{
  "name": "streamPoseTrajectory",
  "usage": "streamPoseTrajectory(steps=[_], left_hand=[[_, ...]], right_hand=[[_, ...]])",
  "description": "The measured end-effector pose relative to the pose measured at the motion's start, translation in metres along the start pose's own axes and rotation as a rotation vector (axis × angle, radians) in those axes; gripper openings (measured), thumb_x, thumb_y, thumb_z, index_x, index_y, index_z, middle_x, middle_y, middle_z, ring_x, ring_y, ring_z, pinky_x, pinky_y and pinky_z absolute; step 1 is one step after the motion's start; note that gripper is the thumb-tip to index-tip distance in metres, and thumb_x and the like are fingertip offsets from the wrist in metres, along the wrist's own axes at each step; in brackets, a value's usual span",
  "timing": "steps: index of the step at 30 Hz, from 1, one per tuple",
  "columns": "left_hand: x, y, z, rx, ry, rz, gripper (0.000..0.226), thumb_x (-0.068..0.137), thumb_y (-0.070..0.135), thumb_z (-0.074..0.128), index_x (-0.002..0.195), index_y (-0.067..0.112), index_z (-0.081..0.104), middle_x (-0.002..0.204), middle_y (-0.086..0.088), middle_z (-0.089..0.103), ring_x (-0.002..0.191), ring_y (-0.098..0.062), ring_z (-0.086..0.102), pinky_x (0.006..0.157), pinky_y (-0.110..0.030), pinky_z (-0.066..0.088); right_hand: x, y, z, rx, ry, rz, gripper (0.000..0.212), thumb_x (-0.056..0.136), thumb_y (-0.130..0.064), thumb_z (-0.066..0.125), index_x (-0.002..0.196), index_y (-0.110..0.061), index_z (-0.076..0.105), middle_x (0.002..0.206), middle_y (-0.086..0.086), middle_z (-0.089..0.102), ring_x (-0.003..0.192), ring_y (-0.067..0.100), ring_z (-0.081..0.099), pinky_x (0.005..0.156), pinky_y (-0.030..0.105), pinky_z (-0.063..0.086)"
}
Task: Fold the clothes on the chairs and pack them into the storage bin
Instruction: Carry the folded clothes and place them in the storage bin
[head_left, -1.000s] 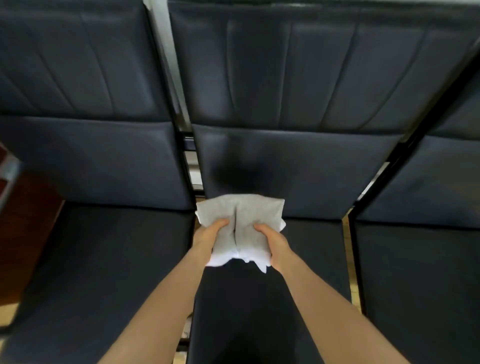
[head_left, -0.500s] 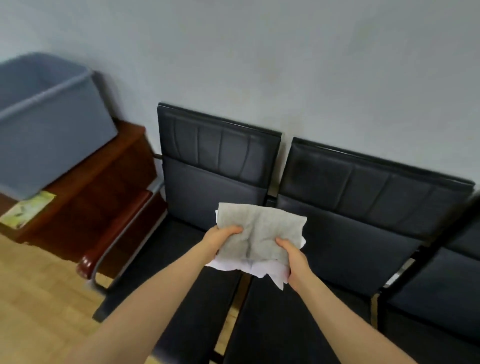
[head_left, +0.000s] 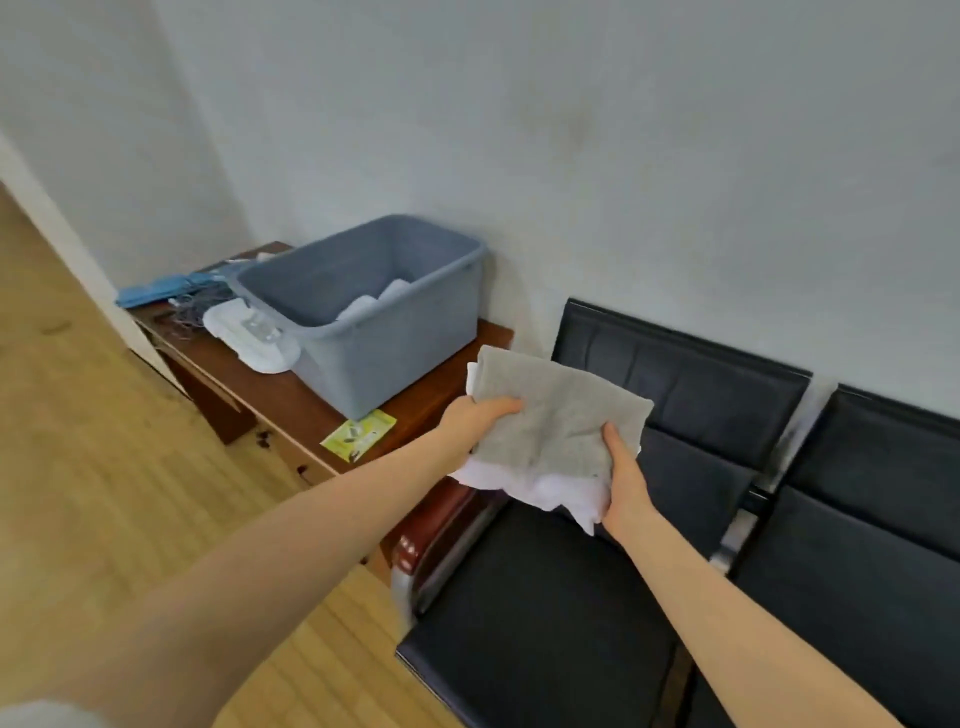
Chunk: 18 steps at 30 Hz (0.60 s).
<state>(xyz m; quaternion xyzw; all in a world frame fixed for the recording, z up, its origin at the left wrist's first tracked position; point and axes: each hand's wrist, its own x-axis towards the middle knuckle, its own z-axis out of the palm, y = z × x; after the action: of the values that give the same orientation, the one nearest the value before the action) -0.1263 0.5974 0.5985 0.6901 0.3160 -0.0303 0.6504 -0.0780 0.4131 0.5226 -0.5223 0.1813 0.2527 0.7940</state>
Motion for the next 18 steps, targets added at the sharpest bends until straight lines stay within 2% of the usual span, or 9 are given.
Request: streamPoseTrajectory(steps=[2,3,5,8,11,13,16,17,18], left_hand=[[-0.007,0.005,-0.069,-0.024,0.078,0.006,0.068,0.067,0.048,0.078,0.121,0.015,0.054,0.115,-0.003,0.062,0.101,-0.023,0.059,0.09,-0.038,0.05],[-0.008,0.007,-0.094,-0.027,0.112,0.017,0.07,0.065,0.049,0.079,0.122,0.015,0.055,0.115,-0.003,0.063,0.101,-0.024,0.06,0.093,-0.04,0.05],[-0.006,0.009,-0.136,-0.032,0.169,0.027,0.07,0.066,0.049,0.078,0.122,0.015,0.054,0.114,-0.003,0.063,0.102,-0.025,0.06,0.094,-0.041,0.05],[0.004,0.015,-0.186,-0.078,0.214,0.025,0.057,0.073,0.045,0.076,0.115,0.016,0.05,0.111,-0.002,0.059,0.101,-0.024,0.057,0.09,-0.037,0.048],[0.028,0.024,-0.229,-0.122,0.247,0.035,0.067,0.068,0.047,0.078,0.119,0.012,0.052,0.111,-0.003,0.06,0.102,-0.024,0.058,0.094,-0.039,0.047],[0.049,0.037,-0.253,-0.147,0.267,0.054,0.067,0.067,0.048,0.078,0.117,0.013,0.052,0.107,-0.002,0.061,0.101,-0.023,0.057,0.094,-0.039,0.047],[0.087,0.065,-0.287,-0.156,0.277,0.091,0.063,0.071,0.048,0.076,0.118,0.017,0.049,0.111,-0.001,0.058,0.103,-0.022,0.055,0.093,-0.038,0.046],[0.1,0.074,-0.297,-0.157,0.27,0.098,0.062,0.072,0.047,0.075,0.119,0.016,0.048,0.111,-0.002,0.058,0.102,-0.022,0.055,0.09,-0.037,0.046],[0.11,0.084,-0.307,-0.163,0.272,0.1,0.061,0.073,0.046,0.075,0.119,0.015,0.048,0.111,-0.002,0.058,0.1,-0.022,0.055,0.086,-0.035,0.045]], right_hand=[[-0.016,0.019,0.065,-0.05,-0.078,0.007,0.05,0.076,-0.059,0.069,0.104,-0.018,0.064,0.107,0.011,0.068,0.103,0.032,0.064,0.096,0.048,0.05],[-0.016,0.027,0.088,-0.053,-0.105,0.0,0.049,0.079,-0.056,0.068,0.107,-0.017,0.065,0.108,0.011,0.069,0.103,0.032,0.064,0.096,0.048,0.05],[-0.013,0.04,0.13,-0.075,-0.171,-0.014,0.062,0.073,-0.058,0.073,0.115,-0.015,0.064,0.109,0.011,0.07,0.103,0.032,0.066,0.096,0.049,0.051],[0.018,0.056,0.176,-0.141,-0.238,0.007,0.095,0.044,-0.069,0.084,0.121,-0.018,0.062,0.11,0.009,0.071,0.102,0.032,0.067,0.095,0.048,0.051],[0.04,0.055,0.226,-0.134,-0.286,-0.012,0.097,0.04,-0.068,0.085,0.121,-0.019,0.063,0.112,0.008,0.071,0.103,0.032,0.067,0.096,0.048,0.05],[0.041,0.044,0.264,-0.138,-0.325,-0.054,0.085,0.049,-0.064,0.084,0.118,-0.018,0.064,0.11,0.007,0.071,0.103,0.03,0.067,0.097,0.046,0.049],[0.061,0.03,0.318,-0.141,-0.318,-0.149,0.043,0.075,-0.051,0.074,0.101,-0.02,0.062,0.105,0.007,0.069,0.098,0.026,0.065,0.093,0.041,0.05],[0.07,0.025,0.334,-0.146,-0.297,-0.168,0.036,0.079,-0.049,0.07,0.1,-0.021,0.061,0.105,0.006,0.067,0.097,0.026,0.064,0.091,0.041,0.05],[0.08,0.019,0.351,-0.167,-0.285,-0.189,0.041,0.08,-0.051,0.068,0.105,-0.02,0.06,0.106,0.007,0.066,0.098,0.027,0.063,0.092,0.042,0.05]])
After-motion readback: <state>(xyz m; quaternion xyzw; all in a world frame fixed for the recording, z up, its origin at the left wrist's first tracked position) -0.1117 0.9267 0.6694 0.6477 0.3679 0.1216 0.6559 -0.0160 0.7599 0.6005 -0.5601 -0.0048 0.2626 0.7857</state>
